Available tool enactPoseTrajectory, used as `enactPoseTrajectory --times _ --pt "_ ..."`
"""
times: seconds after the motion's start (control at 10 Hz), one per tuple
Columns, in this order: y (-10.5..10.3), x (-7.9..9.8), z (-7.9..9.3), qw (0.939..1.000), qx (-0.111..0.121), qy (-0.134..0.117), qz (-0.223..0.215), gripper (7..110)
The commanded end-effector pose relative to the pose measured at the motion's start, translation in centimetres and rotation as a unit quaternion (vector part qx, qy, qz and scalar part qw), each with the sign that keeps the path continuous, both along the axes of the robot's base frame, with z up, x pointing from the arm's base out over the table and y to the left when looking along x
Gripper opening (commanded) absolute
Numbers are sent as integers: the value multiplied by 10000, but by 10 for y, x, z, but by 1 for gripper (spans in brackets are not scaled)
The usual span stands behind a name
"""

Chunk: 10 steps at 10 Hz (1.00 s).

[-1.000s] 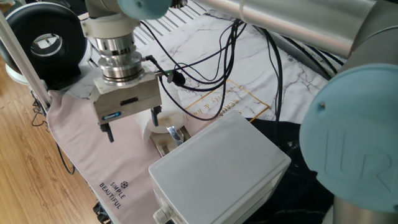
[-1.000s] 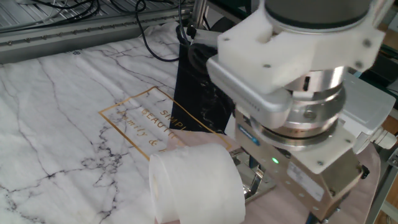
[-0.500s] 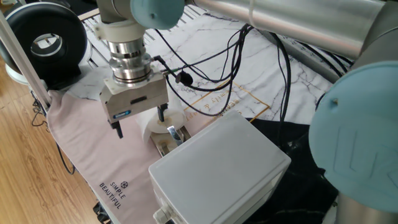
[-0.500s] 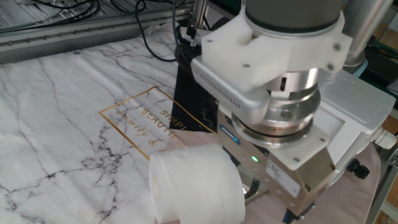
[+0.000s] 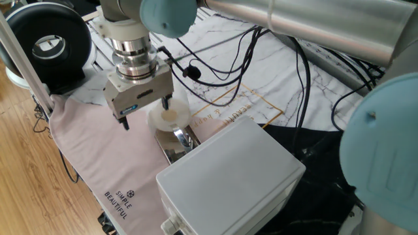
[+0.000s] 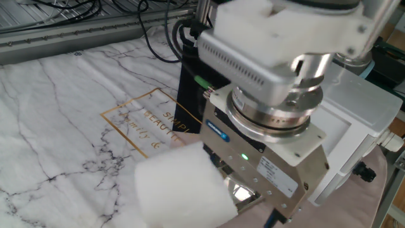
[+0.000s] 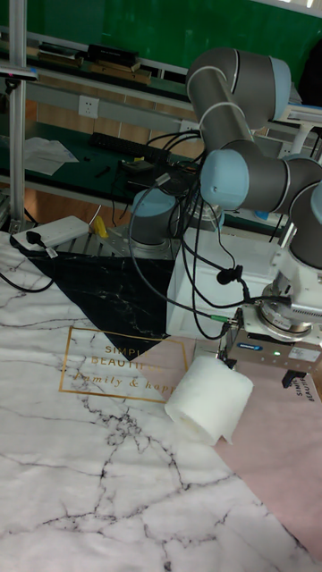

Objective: Take the roll of paper down from the shelf

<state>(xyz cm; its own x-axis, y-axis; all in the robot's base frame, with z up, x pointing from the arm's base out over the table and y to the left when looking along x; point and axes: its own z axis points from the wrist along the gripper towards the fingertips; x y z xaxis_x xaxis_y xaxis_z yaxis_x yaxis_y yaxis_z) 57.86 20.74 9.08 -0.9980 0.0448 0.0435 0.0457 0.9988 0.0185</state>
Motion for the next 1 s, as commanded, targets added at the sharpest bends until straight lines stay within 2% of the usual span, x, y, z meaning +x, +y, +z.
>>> enactPoseTrajectory --times 0.0,0.2,0.3,0.5,0.7,0.9 --pt "-3 26 10 9983 -153 -511 240 7" --pt "-9 32 15 9967 -357 -610 390 7" --pt "-15 36 20 9951 -537 -660 495 7" --pt "-16 39 24 9941 -587 -708 570 7" --pt "-40 41 31 9872 -1054 -665 999 7" --pt "-39 39 32 9877 -1056 -597 986 7"
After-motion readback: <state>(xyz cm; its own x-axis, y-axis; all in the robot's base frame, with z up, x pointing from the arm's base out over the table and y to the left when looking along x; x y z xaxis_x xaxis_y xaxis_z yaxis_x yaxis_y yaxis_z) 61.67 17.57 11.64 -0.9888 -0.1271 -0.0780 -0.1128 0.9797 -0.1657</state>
